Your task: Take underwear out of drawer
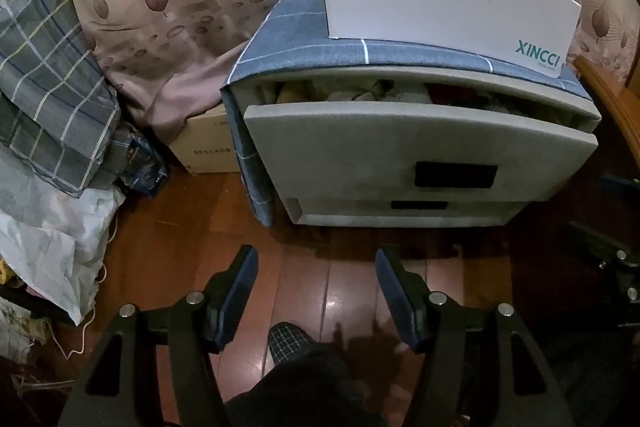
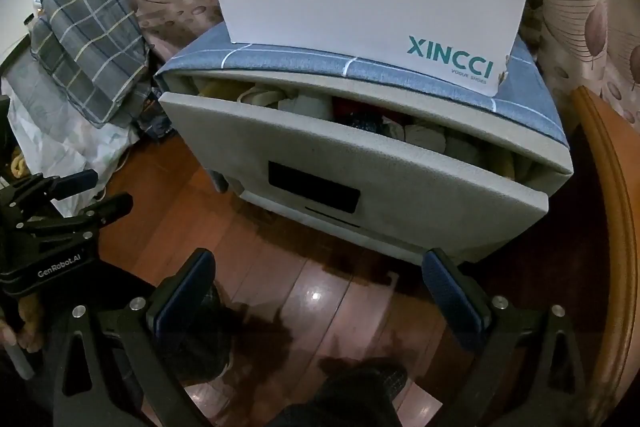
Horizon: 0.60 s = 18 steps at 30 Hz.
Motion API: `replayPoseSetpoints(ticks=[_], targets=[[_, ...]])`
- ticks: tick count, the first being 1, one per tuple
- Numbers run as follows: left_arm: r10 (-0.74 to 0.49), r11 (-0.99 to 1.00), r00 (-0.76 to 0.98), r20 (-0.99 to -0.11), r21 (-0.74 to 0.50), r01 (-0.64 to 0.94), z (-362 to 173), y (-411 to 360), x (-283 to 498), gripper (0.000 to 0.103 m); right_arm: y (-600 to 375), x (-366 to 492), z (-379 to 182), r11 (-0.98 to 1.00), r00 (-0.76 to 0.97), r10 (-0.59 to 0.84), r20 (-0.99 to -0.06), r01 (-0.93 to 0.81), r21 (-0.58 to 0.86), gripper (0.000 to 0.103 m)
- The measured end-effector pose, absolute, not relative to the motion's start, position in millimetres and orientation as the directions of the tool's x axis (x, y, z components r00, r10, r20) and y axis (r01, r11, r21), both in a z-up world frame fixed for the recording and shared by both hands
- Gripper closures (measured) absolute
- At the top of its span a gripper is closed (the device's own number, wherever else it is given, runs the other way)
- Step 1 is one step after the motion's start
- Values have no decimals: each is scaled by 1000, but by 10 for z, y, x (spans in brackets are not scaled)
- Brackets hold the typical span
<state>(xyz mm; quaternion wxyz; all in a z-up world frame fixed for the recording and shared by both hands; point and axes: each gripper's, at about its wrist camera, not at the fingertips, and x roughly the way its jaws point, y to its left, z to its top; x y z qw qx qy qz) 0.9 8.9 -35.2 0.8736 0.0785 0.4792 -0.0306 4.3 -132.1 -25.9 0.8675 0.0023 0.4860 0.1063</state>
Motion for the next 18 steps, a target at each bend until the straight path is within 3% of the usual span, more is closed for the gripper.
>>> replayPoseSetpoints(ticks=[18], targets=[[15, 986, 536, -844, 101, 131, -353, 96, -4, 40, -1320, 45, -261, 977, 514, 188, -837, -183, 107, 0]])
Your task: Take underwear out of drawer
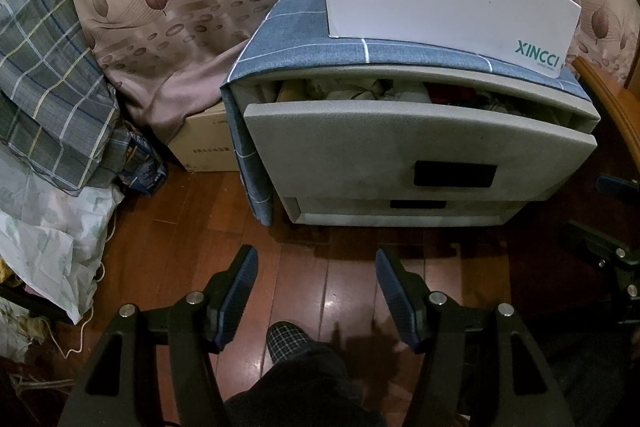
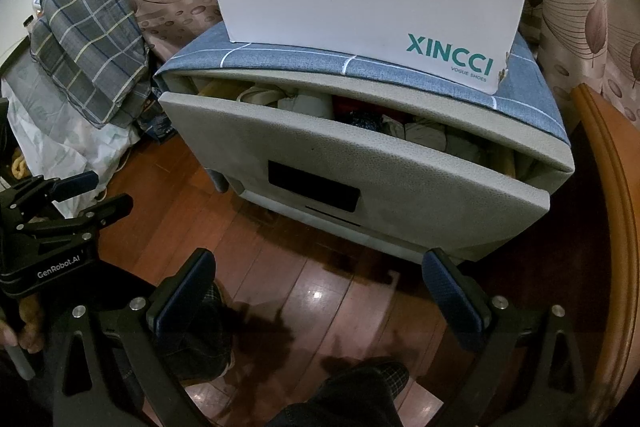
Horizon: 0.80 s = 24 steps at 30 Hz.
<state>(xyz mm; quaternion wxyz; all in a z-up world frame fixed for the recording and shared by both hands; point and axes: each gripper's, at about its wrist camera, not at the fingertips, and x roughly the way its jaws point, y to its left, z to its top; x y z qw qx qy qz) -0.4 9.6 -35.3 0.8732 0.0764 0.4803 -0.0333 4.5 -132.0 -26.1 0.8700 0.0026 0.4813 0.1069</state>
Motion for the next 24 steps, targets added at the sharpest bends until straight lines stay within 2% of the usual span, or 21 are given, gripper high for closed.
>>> replayPoseSetpoints(ticks=[24], targets=[[15, 987, 536, -844, 100, 130, -358, 85, -10, 40, -1333, 49, -258, 976, 512, 196, -836, -182, 117, 0]])
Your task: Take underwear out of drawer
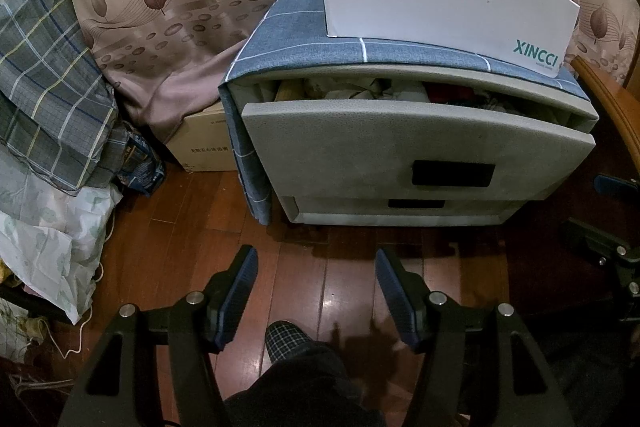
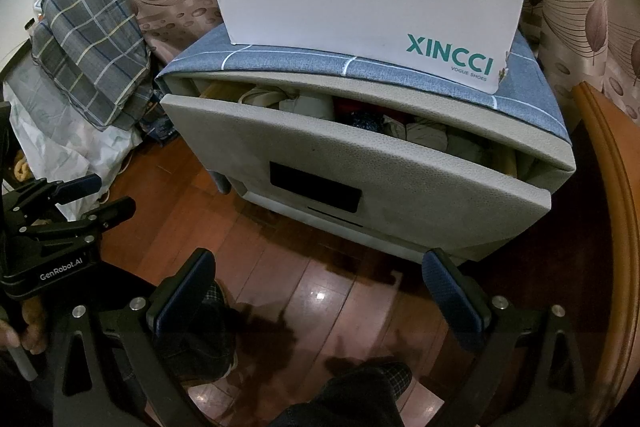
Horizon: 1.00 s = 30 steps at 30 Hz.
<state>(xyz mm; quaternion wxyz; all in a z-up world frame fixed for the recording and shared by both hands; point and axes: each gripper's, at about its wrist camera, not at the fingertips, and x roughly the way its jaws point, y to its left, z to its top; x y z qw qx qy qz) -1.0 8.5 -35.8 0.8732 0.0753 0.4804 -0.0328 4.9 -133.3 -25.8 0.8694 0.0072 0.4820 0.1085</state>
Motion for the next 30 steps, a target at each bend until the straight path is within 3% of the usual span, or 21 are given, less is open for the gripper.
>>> replayPoseSetpoints(ticks=[22, 30], targets=[[-23, 987, 554, -832, 71, 147, -292, 89, 15, 40, -1331, 37, -199, 970, 513, 215, -831, -209, 122, 0], [-39, 929, 619, -784, 199, 310, -171, -116, 162, 40, -1387, 40, -237, 968, 519, 238, -821, -201, 153, 0]])
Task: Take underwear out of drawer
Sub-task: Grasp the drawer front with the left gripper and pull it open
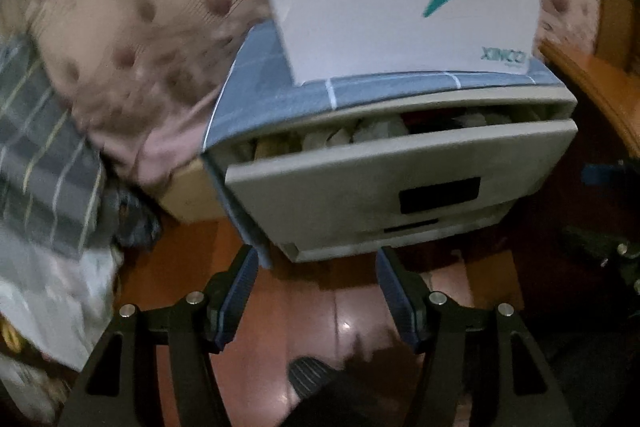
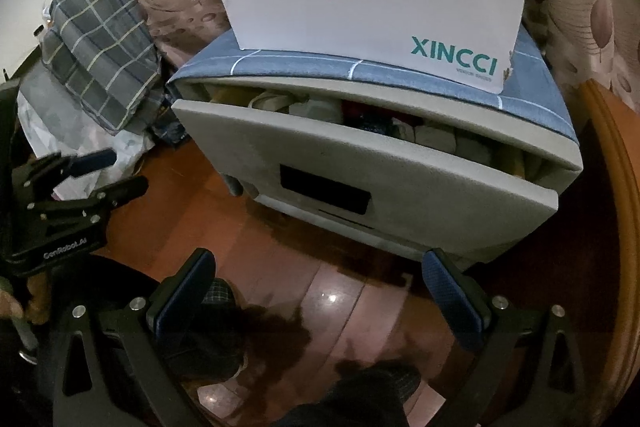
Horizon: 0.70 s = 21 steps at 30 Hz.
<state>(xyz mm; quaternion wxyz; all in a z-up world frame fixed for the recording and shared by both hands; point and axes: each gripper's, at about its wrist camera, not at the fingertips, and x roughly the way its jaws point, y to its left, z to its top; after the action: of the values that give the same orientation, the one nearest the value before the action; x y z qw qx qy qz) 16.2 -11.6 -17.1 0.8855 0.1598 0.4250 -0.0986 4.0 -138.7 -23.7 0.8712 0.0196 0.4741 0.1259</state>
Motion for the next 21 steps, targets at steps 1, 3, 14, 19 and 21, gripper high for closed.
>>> replayPoseSetpoints(ticks=[1, 3, 14, 19, 21], targets=[[-42, 919, 624, -780, 215, 330, -165, -135, 188, 40, -1395, 43, -237, 968, 520, 237, -821, -199, 153, 0], [-42, 888, 634, -772, 263, 378, -176, -214, 244, 40, -1440, 31, -237, 964, 508, 262, -821, -185, 192, 0], [11, 674, 692, -722, 517, 529, -493, -492, 554, 40, -1715, 113, -338, 954, 489, 290, -822, -83, 287, 0], [0, 625, 686, -727, 536, 568, -603, -550, 715, 40, -1704, 135, -355, 953, 478, 294, -828, -80, 292, 0], [-6, 604, 678, -735, 538, 588, -663, -574, 794, 40, -1686, 143, -367, 954, 490, 293, -821, -94, 285, 0]])
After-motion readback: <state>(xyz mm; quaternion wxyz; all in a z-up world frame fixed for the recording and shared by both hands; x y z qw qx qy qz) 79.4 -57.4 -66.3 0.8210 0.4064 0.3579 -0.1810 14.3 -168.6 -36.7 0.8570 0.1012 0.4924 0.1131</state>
